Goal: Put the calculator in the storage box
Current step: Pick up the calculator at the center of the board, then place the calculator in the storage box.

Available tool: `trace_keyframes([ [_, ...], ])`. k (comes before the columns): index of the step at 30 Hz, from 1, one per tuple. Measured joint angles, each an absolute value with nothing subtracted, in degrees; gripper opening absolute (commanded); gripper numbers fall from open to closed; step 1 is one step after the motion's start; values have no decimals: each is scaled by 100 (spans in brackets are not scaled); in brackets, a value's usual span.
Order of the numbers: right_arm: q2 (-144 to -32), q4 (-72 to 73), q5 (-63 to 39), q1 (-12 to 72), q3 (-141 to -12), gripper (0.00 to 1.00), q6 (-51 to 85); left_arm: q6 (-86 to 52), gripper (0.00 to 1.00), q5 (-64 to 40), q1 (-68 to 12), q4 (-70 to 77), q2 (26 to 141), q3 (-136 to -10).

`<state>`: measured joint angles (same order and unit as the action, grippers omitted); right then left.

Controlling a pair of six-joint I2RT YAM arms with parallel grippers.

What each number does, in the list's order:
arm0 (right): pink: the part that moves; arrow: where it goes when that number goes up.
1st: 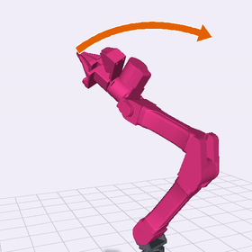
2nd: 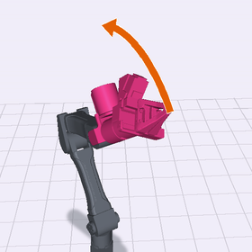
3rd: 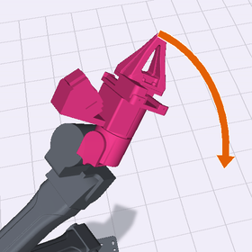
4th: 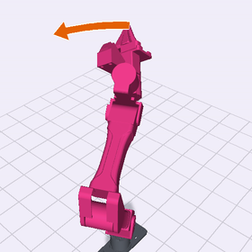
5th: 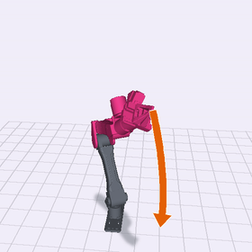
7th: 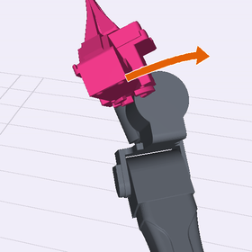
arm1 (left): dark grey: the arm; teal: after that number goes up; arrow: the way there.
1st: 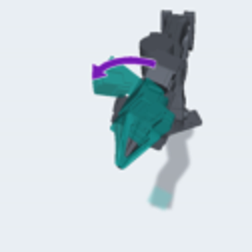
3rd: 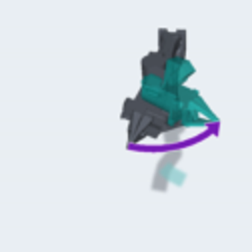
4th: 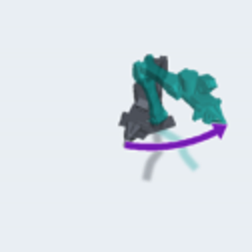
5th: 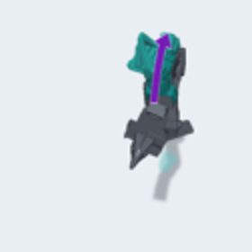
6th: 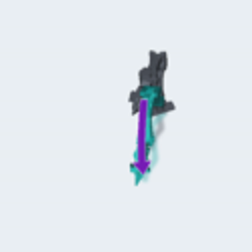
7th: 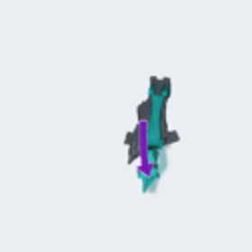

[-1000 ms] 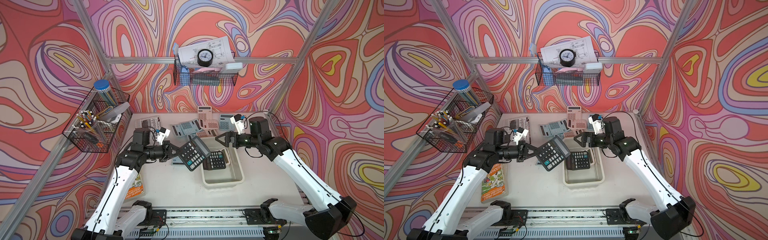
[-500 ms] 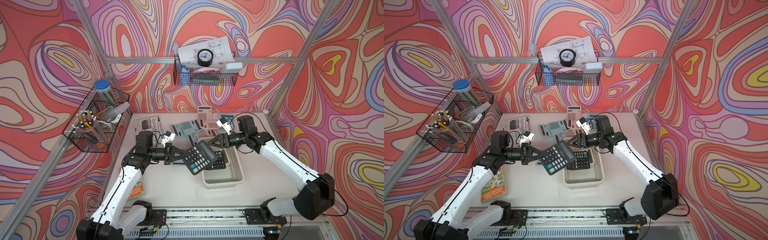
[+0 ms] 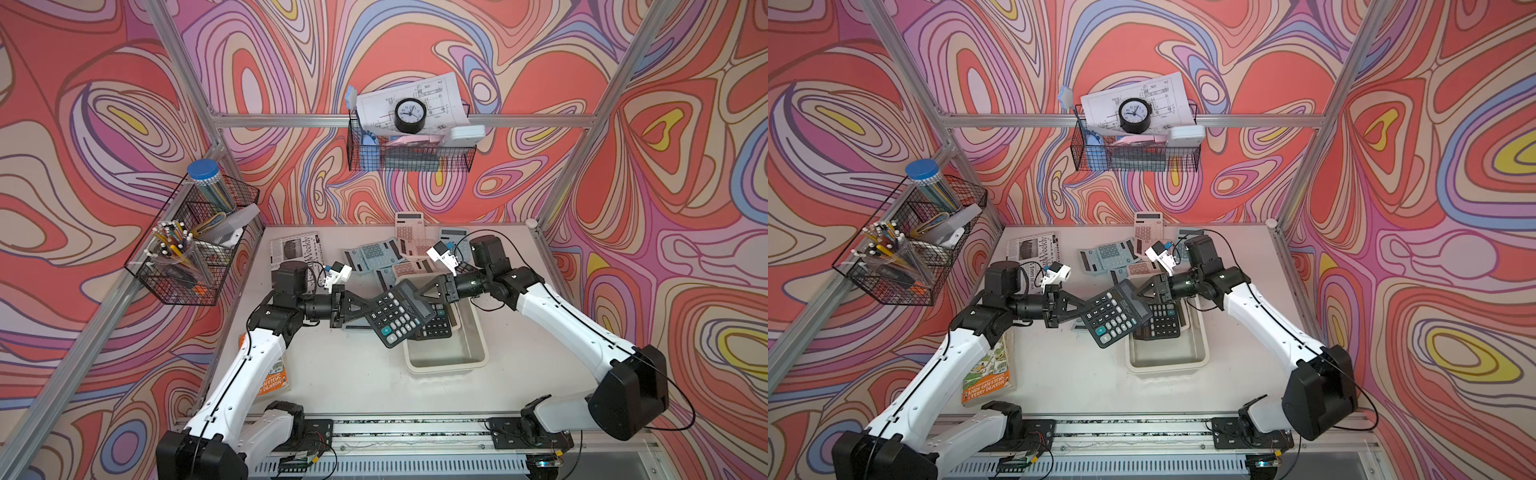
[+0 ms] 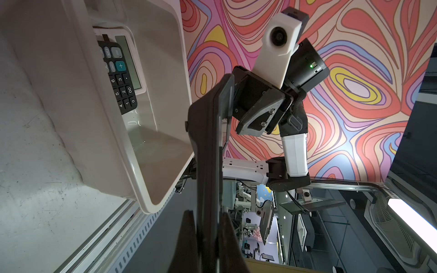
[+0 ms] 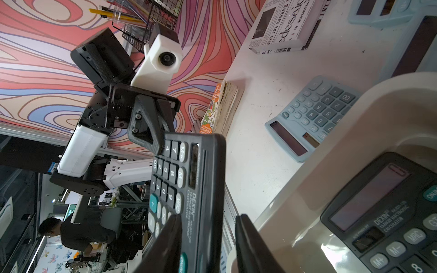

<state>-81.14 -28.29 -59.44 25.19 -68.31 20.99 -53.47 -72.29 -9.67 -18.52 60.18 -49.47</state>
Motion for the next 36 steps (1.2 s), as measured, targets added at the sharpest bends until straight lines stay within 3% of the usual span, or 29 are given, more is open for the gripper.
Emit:
trace_keyframes([
  [4, -8123, -2880, -5900, 2558, -6831, 0, 2119, -5345, 0, -7277, -967, -1806, 6014, -4939],
  [6, -8123, -2923, -5874, 2558, -6831, 0, 2182, -5330, 1, -7293, -967, -1798, 6012, -4939],
  [11, -8047, -2956, -5721, 2578, -6831, 0, 2202, -5247, 39, -7161, -967, -1850, 6010, -4945],
  [19, -7382, -3568, -4849, 2598, -6838, 0, 2167, -4657, 81, -6160, -967, -2797, 5972, -5374],
  [23, -7048, -4200, -4158, 2598, -7059, 0, 2150, -4372, 96, -5325, -965, -3319, 5771, -5577],
  [36, -6449, -6165, -1737, 2598, -7837, 0, 2770, -4032, 99, -3155, -965, -3968, 5011, -5448],
])
